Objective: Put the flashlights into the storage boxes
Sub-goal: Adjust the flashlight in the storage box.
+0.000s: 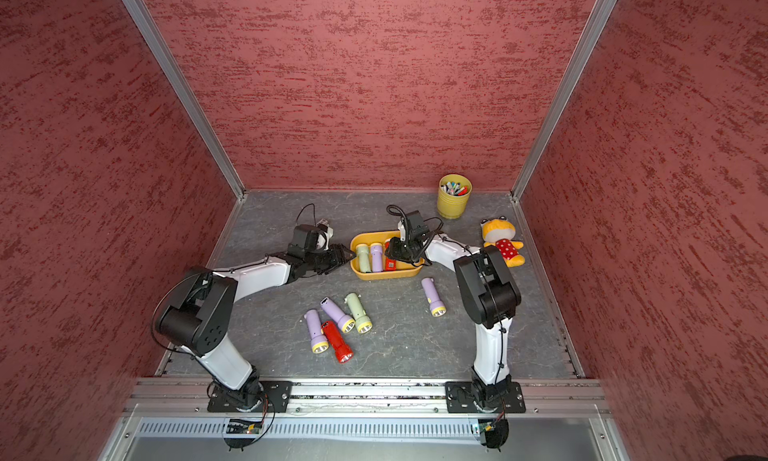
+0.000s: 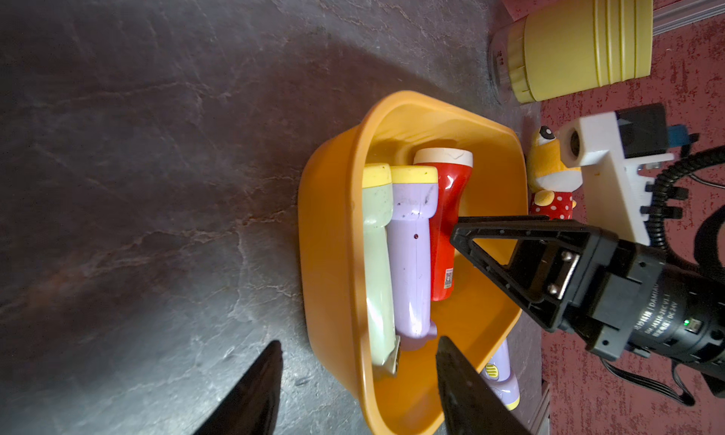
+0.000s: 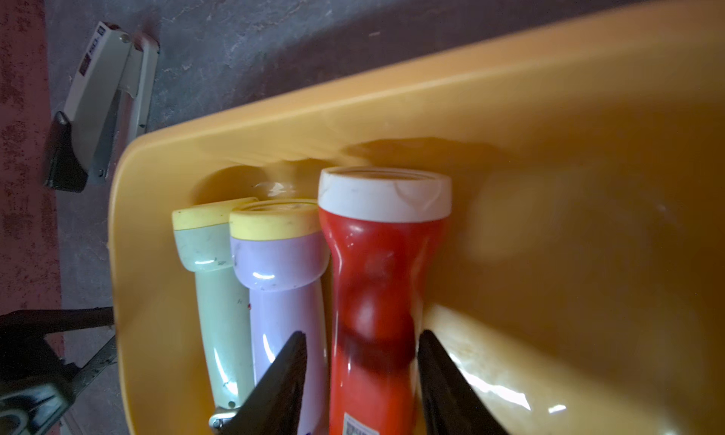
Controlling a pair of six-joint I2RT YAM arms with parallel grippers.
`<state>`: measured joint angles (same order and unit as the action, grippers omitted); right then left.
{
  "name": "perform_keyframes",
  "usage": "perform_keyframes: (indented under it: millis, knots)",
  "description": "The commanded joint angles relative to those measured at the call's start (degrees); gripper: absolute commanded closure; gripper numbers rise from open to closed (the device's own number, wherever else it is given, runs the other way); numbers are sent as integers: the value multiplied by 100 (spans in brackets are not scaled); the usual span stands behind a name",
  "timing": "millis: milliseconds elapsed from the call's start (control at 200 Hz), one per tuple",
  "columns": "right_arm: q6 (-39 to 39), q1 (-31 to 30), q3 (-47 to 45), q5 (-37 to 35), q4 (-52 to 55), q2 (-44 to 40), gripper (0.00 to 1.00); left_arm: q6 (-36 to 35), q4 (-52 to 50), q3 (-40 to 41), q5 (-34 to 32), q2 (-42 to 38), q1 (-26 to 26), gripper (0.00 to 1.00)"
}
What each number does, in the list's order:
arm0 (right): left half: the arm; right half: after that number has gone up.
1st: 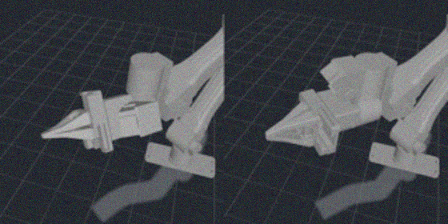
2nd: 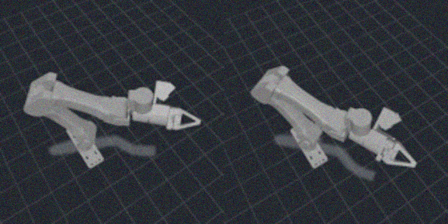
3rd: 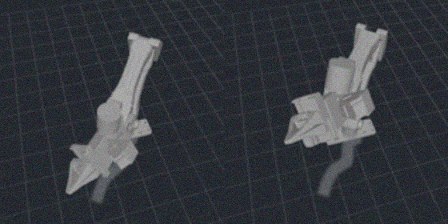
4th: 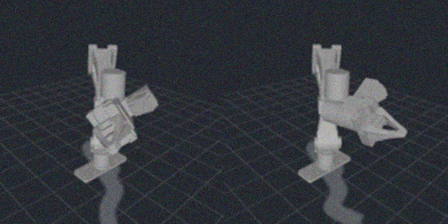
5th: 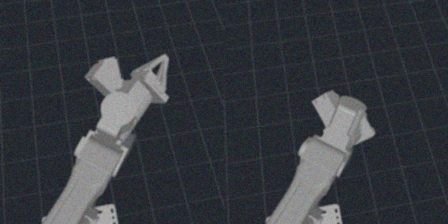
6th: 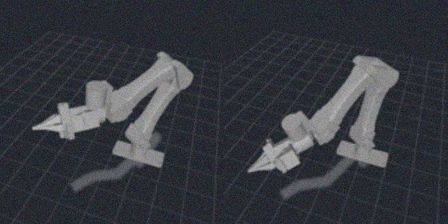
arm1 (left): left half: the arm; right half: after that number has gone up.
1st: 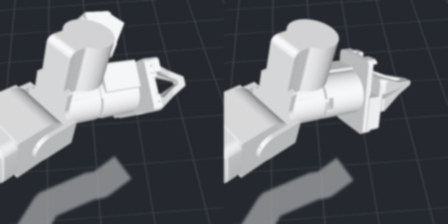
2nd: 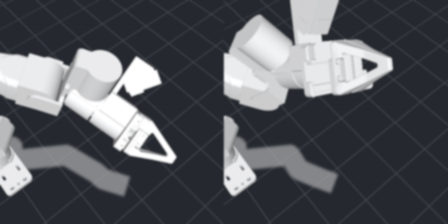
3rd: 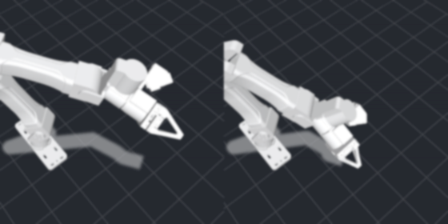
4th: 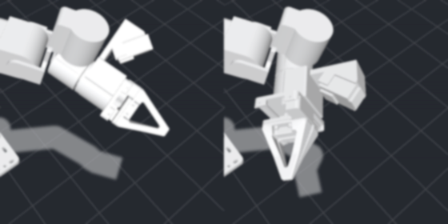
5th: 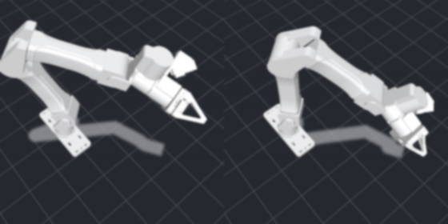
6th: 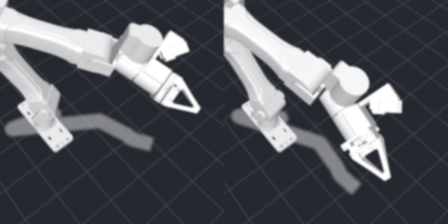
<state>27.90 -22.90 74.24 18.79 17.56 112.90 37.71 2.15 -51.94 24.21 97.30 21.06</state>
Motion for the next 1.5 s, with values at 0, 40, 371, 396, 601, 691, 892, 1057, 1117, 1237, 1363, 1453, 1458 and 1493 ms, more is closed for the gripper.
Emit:
perform_keyframes:
  millis: [0, 40, 371, 396, 601, 691, 892, 1057, 1117, 1237, 1363, 1453, 1458, 1493]
  knots:
    - [-146, 40, 205, -229, 131, 78, 51, -43, 43, -173, 49, 96, 12, 38]
    - [-152, 44, 205, -189, 99, 96, 51, -52, 40, -185, 47, 110, 12, 38]
    - [-307, 58, 327, 273, -138, 409, 61, -87, 13, -359, 92, 324, 30, 38]
    - [-320, 58, 335, 342, -146, 423, 62, -87, 14, -366, 93, 353, 34, 38]
    - [-333, 15, 241, 845, -236, 415, 65, -65, 66, -478, 146, 528, 73, 38]
    - [-278, -30, 173, 1038, -290, 416, 65, -65, 75, -540, 148, 570, 96, 38]
    - [13, -87, -28, 938, -474, 231, 63, -93, 47, -641, 133, 606, 112, 38]
    - [36, -92, -85, 276, -306, -101, 56, -286, -215, -677, -30, 483, 84, 37]
    - [-40, -92, -68, 81, -235, -239, 52, -377, -338, -664, -132, 391, 66, 37]
    - [-203, -88, -55, -155, -160, -567, 46, -594, -614, -655, -376, 128, 39, 36]
    - [-366, -89, -84, -382, -24, -976, 43, -809, -903, -684, -604, -179, 39, 35]
    - [-449, -76, -171, -627, 159, -1343, 42, -976, -1094, -694, -780, -409, 47, 34]
    - [-455, -75, -181, -638, 168, -1364, 42, -990, -1107, -694, -787, -425, 47, 34]
    - [-487, -55, -251, -731, 251, -1525, 41, -1063, -1168, -694, -872, -520, 56, 34]
